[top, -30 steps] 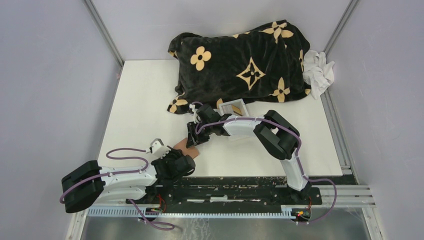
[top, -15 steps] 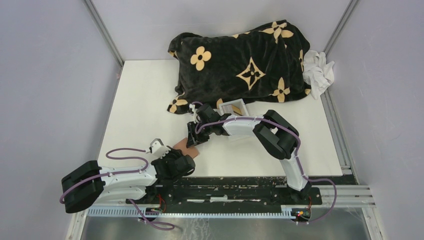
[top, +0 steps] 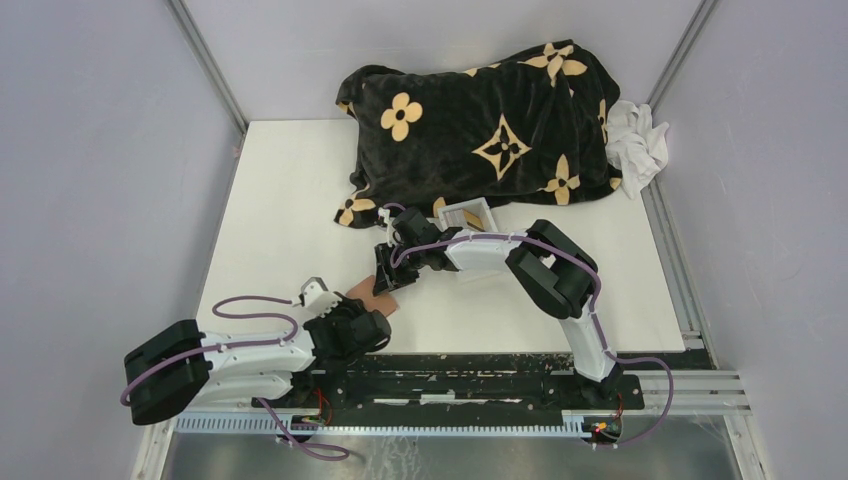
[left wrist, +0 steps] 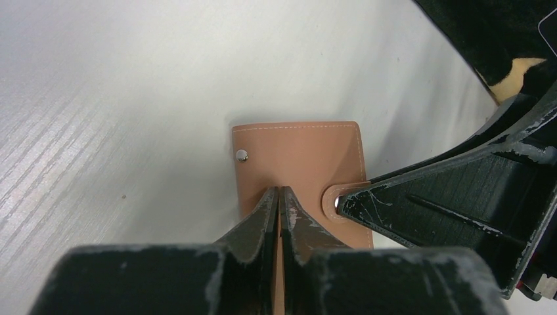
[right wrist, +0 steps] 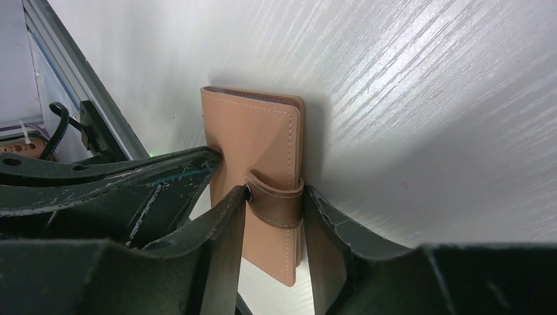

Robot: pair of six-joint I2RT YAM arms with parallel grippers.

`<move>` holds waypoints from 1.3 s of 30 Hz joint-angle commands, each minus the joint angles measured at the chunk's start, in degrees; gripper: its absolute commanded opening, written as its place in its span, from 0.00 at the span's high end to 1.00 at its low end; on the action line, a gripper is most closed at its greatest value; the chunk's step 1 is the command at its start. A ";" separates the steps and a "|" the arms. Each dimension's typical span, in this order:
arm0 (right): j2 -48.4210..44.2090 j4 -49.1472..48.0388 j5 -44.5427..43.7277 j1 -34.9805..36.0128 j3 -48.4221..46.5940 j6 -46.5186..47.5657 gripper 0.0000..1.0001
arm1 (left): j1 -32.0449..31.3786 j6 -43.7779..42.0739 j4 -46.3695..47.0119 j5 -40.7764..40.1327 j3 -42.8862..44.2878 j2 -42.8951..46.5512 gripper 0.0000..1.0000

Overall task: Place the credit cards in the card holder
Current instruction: Close the card holder at the center of the board.

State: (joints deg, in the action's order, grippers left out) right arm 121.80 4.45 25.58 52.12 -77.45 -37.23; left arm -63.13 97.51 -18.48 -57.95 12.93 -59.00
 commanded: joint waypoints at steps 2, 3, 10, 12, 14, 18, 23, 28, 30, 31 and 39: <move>4.48 11.48 -2.51 2.63 3.76 3.41 0.57 | -0.19 2.68 -1.38 0.13 0.65 -1.69 0.90; 4.11 11.87 -2.74 2.62 3.85 3.66 0.57 | -0.15 2.66 -1.38 0.12 0.69 -1.83 0.90; 3.56 12.87 -2.83 2.64 4.63 4.36 0.57 | -0.19 2.74 -1.38 0.04 0.93 -2.57 0.91; 3.42 12.72 -2.82 2.59 5.08 4.45 0.57 | -0.15 2.77 -1.43 -0.01 0.96 -2.63 0.91; 3.41 12.53 -2.82 2.62 5.32 4.45 0.57 | -0.17 2.81 -1.40 -0.05 0.96 -2.62 0.91; 3.92 12.18 -2.91 2.61 4.86 3.97 0.57 | -0.20 2.51 -1.46 -0.05 1.52 -2.99 0.91; 4.87 11.28 -3.08 2.54 4.60 3.29 0.60 | -0.15 2.33 -1.43 0.20 1.40 -2.97 0.91; 6.28 9.90 -2.82 2.48 4.63 2.12 0.64 | -0.15 2.33 -1.38 0.47 1.40 -3.41 0.91; 6.98 10.08 -2.90 2.50 4.22 2.12 0.65 | -0.16 2.24 -1.34 0.47 1.61 -3.78 0.92; 7.34 10.24 -2.93 2.48 4.04 2.12 0.66 | -0.15 2.24 -1.38 0.47 1.78 -4.04 0.92; 9.90 11.53 -4.58 2.54 3.56 1.84 0.76 | -0.23 1.52 -0.50 1.12 2.42 -6.28 0.92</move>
State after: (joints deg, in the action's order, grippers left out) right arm 122.91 5.23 27.83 52.21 -77.82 -37.76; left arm -63.13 97.51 -19.29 -59.96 14.55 -63.42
